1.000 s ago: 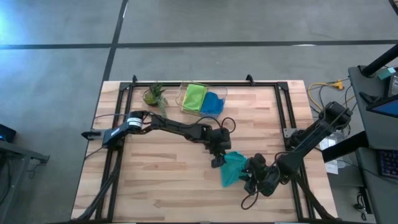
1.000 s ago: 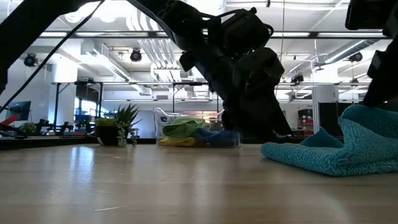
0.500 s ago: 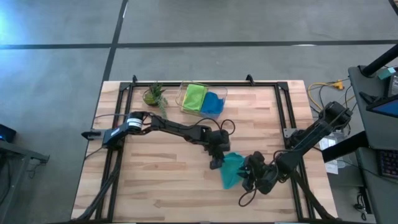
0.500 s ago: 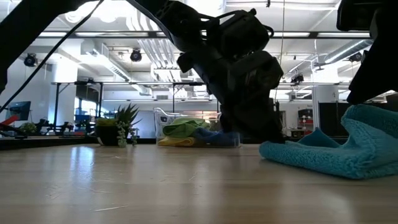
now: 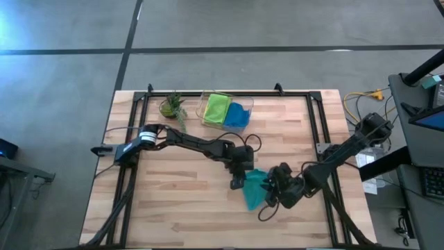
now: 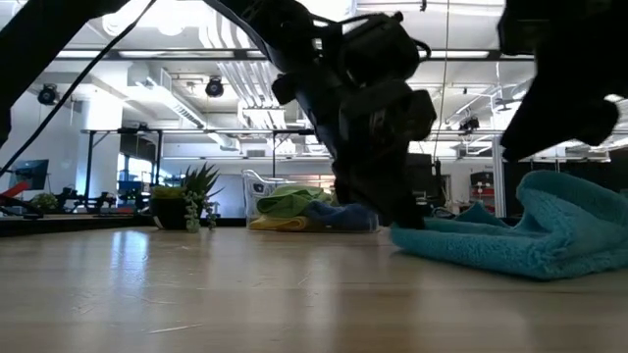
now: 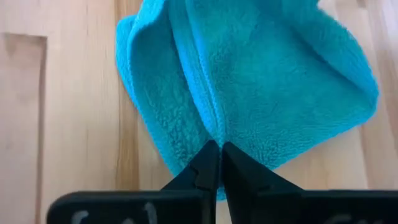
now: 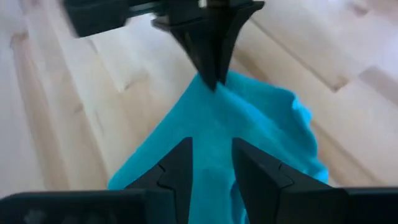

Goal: Fold microfiber towels
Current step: Fold the blue towel

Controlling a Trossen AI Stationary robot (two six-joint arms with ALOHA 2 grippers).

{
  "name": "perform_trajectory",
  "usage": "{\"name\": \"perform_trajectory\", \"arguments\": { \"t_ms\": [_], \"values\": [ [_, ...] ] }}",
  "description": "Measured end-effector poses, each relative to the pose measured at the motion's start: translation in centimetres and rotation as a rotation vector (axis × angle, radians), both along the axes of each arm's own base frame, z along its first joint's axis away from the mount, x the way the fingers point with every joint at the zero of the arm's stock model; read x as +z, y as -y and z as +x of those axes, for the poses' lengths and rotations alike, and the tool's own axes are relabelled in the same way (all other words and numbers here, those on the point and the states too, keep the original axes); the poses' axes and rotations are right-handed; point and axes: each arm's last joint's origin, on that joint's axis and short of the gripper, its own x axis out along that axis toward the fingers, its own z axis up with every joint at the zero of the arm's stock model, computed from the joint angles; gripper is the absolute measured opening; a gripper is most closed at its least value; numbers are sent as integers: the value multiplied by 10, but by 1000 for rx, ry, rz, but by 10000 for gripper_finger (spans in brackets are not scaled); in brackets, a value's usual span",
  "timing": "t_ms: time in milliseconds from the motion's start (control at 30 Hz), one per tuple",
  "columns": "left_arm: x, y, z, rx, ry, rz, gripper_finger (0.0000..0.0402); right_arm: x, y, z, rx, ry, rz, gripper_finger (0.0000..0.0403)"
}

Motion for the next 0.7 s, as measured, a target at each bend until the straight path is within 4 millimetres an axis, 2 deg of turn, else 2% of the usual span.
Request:
{"name": "perform_trajectory", "arguments": {
  "t_ms": [200,333,500,600,700],
  "values": [
    [21,-1,-5,2,36,50,1,0,19,15,-15,-6,-38,106],
    [22,-3,-8,15,14,76,1,-12,31,19,36,-114,37,106],
    [11,-4,-17,35,-66,103,0,-21,28,17,111,-207,140,105],
    [1,-5,-27,46,-124,118,0,-18,23,13,114,-200,167,105],
    [2,-6,-36,58,-133,138,0,-14,18,10,111,-186,192,105]
  ]
}}
